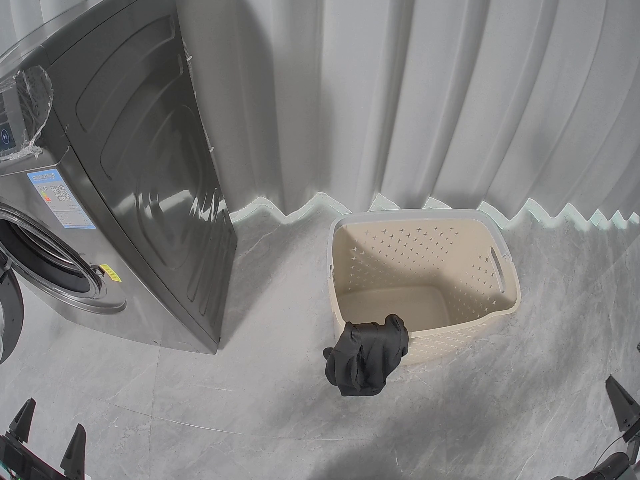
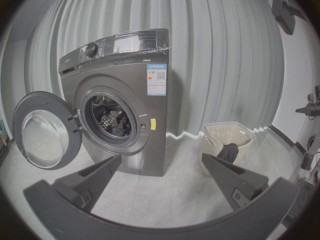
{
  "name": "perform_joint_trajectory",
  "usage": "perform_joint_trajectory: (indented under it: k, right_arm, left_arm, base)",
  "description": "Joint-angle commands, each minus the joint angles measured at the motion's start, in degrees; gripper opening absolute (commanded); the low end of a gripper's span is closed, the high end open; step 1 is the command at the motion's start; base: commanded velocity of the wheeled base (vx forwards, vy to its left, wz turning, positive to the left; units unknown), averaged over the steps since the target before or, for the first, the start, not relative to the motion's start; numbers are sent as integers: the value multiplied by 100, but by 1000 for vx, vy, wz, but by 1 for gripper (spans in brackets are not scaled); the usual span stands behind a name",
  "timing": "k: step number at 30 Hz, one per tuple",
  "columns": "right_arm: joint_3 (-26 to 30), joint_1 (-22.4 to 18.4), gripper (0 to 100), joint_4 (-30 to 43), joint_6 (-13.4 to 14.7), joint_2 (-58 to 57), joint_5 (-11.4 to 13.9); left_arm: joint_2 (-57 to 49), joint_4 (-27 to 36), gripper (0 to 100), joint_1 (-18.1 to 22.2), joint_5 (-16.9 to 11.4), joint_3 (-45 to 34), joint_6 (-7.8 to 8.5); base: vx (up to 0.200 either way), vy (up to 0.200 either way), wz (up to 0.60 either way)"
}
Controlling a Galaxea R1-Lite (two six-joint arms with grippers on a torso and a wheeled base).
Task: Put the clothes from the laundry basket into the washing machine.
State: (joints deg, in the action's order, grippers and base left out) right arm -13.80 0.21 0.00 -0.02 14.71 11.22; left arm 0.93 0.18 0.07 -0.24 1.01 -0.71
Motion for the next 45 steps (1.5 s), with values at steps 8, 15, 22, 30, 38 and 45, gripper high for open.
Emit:
perform_joint_trajectory:
  k: [8, 15, 22, 30, 38, 45]
  right_arm:
    - [202, 1113, 100, -2188, -77, 4558, 742]
    - [97, 2396, 100, -2936, 987, 5753, -269]
    - [97, 2924, 100, -4008, 1013, 6975, -550]
    - [-149, 3442, 100, -5309, 1031, 8328, -1315]
    - [-518, 3565, 100, -5915, 978, 9489, -1587]
    - [-940, 3609, 100, -6275, 960, 10192, -1596]
  left_arm:
    - [-93, -1, 100, 1, -2, -92, 0]
    - [-93, -1, 100, 1, -2, -92, -26]
    - [-93, -1, 100, 1, -2, -92, -26]
    - [-93, -1, 100, 1, -2, -92, -35]
    - [-93, -1, 100, 1, -2, -92, -35]
    - [-93, -1, 100, 1, -2, -92, -26]
  base:
    - [0, 0, 0]
    - [0, 0, 0]
    - [0, 0, 0]
    - [0, 0, 0]
    - [0, 0, 0]
    - [0, 0, 0]
